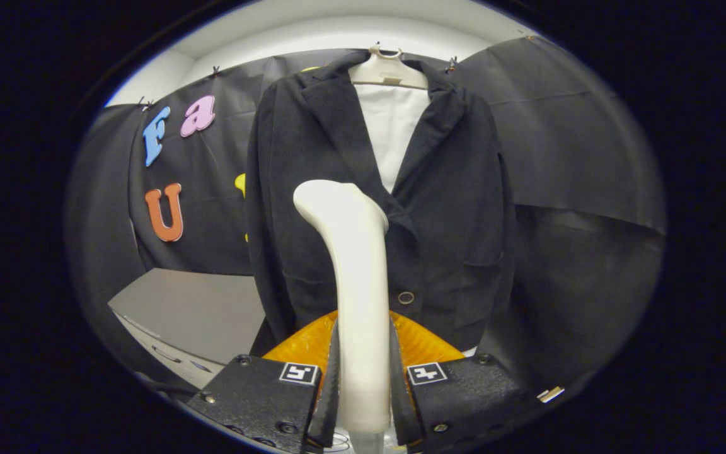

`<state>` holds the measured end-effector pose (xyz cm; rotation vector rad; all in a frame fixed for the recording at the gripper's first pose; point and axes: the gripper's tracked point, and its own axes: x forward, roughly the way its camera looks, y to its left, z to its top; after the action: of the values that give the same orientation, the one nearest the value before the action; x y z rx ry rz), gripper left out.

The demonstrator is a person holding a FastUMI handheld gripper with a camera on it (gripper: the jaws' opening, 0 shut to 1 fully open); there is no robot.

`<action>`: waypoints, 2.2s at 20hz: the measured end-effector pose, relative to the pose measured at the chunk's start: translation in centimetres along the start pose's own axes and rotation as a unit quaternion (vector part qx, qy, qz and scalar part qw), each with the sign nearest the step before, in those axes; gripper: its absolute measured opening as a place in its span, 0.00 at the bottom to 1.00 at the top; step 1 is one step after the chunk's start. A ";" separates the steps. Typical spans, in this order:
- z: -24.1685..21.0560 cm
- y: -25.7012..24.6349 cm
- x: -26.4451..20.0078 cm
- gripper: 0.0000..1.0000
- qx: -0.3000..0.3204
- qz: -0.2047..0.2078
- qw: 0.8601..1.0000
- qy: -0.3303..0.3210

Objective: Iron the clothes twice with a garment steamer, once on the left side and once on the right side.

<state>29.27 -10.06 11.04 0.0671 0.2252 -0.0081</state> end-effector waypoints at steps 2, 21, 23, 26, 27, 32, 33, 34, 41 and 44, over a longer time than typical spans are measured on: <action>-1.6 0.1 0.4 0.38 0.005 0.002 1.000 0.019; -13.9 -0.1 2.9 0.38 0.019 -0.020 0.990 0.140; -15.1 0.4 3.2 0.38 0.019 -0.023 0.988 0.154; -17.0 1.1 3.8 0.38 0.020 -0.028 0.984 0.174; -17.6 1.3 3.9 0.38 0.019 -0.029 0.983 0.179; -20.3 1.2 4.1 0.38 0.025 -0.039 0.978 0.203; -20.9 1.3 4.2 0.38 0.029 -0.041 0.977 0.207; -21.1 1.2 4.1 0.38 0.033 -0.042 0.976 0.211; -19.7 0.1 1.3 0.38 0.068 -0.044 0.977 0.199; -17.2 -1.5 -0.6 0.38 0.095 -0.050 0.980 0.168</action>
<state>24.80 -10.40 -5.65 0.2480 0.5662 -0.1191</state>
